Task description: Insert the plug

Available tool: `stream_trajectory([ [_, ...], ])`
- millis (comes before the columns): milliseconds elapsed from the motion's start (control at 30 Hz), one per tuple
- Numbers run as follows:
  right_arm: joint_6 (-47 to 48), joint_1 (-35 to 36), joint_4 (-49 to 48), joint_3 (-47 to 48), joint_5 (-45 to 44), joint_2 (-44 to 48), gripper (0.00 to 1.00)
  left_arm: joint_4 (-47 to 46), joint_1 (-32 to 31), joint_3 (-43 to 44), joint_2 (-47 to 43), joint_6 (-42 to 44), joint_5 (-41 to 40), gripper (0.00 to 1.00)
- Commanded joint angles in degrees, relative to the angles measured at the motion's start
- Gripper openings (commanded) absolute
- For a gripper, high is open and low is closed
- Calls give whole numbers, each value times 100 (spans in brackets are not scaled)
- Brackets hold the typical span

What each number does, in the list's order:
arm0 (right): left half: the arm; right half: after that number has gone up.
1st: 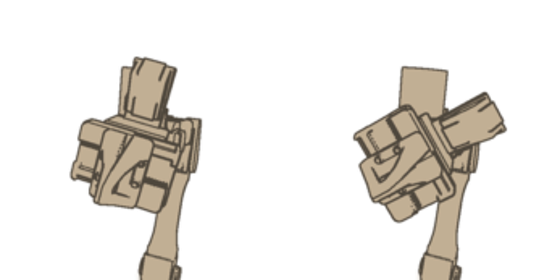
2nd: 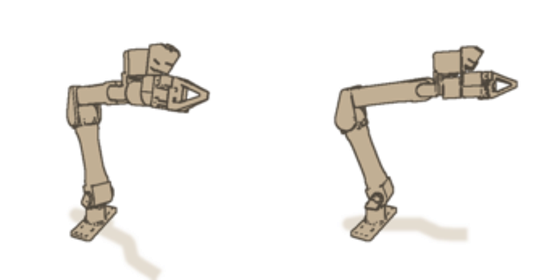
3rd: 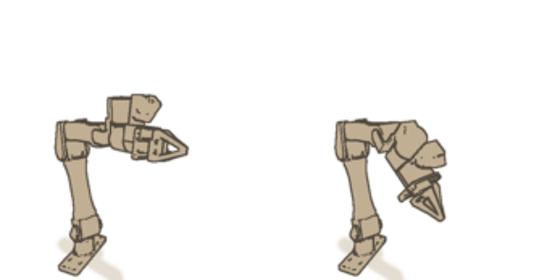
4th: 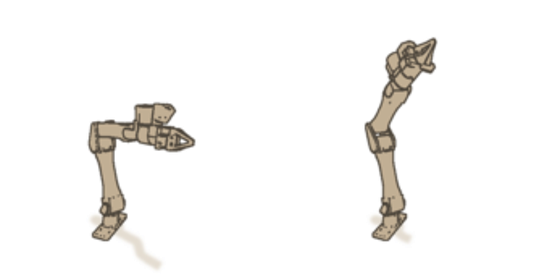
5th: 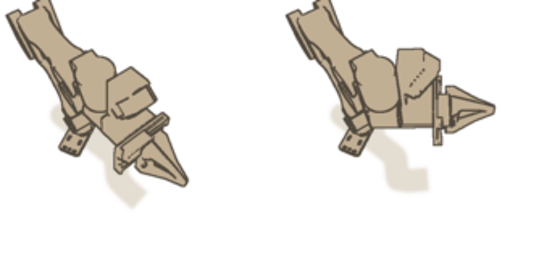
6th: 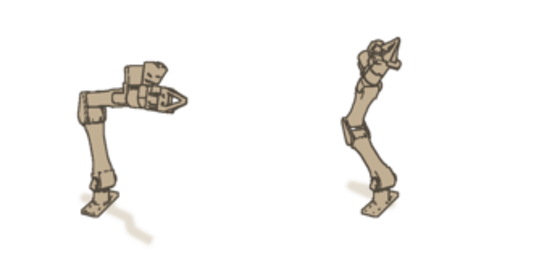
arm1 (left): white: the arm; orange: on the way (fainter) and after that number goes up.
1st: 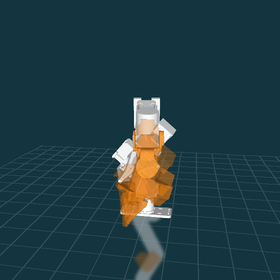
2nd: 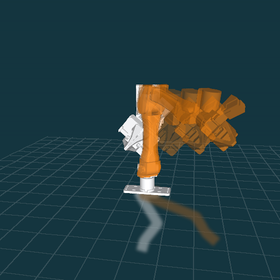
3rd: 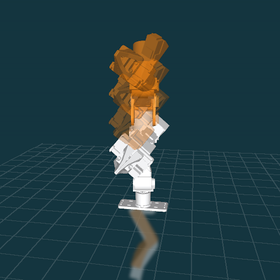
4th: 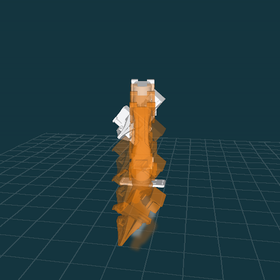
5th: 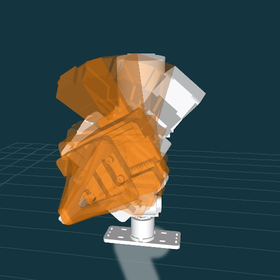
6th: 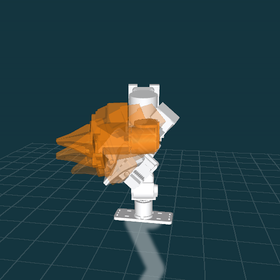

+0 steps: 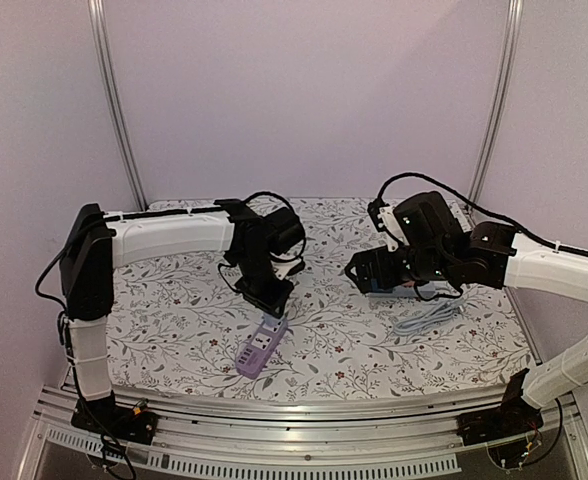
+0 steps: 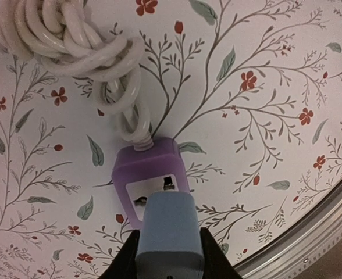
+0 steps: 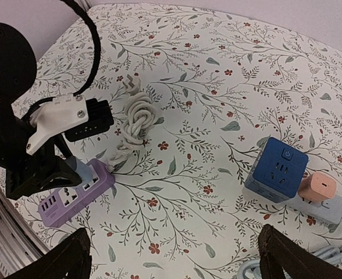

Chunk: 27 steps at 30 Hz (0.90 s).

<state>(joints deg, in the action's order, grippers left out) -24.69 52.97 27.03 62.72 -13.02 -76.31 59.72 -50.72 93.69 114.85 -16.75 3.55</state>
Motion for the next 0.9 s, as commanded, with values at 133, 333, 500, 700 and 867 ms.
stream_trajectory([
  [133,-54,18,49,130,-96,-56,99,-176,-8,-135,143,-78,-53,0],
  [333,-54,14,59,152,-43,-111,99,-191,-10,-169,167,-93,-65,0],
  [500,-50,15,73,162,-26,-120,99,-299,-17,-247,142,-147,-30,0],
  [700,-19,20,84,171,13,-142,99,-389,-42,-369,143,-198,-32,0],
  [867,3,14,120,162,27,-132,99,-466,-66,-482,73,-254,-61,0],
])
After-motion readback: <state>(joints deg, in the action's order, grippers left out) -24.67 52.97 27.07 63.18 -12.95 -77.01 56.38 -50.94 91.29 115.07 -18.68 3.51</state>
